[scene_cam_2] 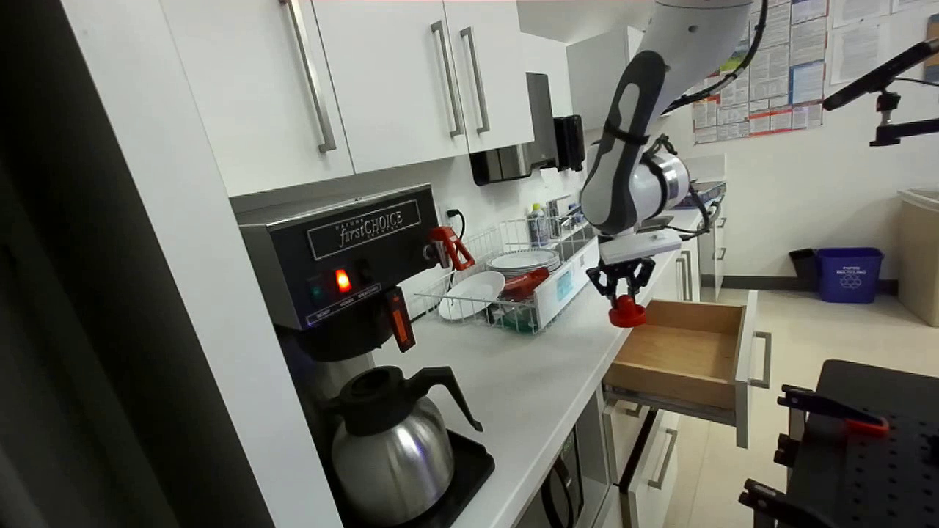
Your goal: Pick up the red object from the left side of the countertop and put it in the open drawer, push the open drawer closed
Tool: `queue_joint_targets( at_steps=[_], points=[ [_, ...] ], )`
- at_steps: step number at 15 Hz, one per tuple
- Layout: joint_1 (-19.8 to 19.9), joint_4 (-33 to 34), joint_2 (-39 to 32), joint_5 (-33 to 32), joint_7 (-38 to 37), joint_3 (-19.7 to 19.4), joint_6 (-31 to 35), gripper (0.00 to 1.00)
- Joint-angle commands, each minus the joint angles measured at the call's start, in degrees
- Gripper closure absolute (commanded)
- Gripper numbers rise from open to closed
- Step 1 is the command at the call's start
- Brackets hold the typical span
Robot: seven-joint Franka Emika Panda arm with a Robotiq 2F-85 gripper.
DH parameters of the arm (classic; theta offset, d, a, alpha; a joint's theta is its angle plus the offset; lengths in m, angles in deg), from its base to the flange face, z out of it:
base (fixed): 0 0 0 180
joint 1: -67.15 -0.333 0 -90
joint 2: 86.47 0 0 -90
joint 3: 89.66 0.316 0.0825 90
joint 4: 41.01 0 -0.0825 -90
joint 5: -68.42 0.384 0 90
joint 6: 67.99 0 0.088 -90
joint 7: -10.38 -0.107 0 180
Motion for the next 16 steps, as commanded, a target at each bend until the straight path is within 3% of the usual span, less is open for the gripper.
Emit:
queue_joint_targets(
  at_steps=[1,5,8,9,12,13,16],
  points=[
    [1.0,-8.7,4.2,-1.8,-3.3,-5.5,8.4,0.89],
    [0.2,-12.2,2.1,-1.6,-3.1,-15.2,17.8,0.89],
    [1.6,-11.3,1.5,-0.7,-0.9,-15.3,16.6,0.89],
    [2.2,-11.4,1.5,-0.7,-0.7,-15.3,16.6,0.64],
    [2.0,-11.3,1.3,-0.7,-0.7,-15.3,16.6,0.64],
    [2.0,-11.3,1.3,-0.7,-0.7,-15.2,16.6,0.89],
    [3.4,-5.9,-5.1,4.8,-1.6,-14.3,17.5,0.89]
  ],
)
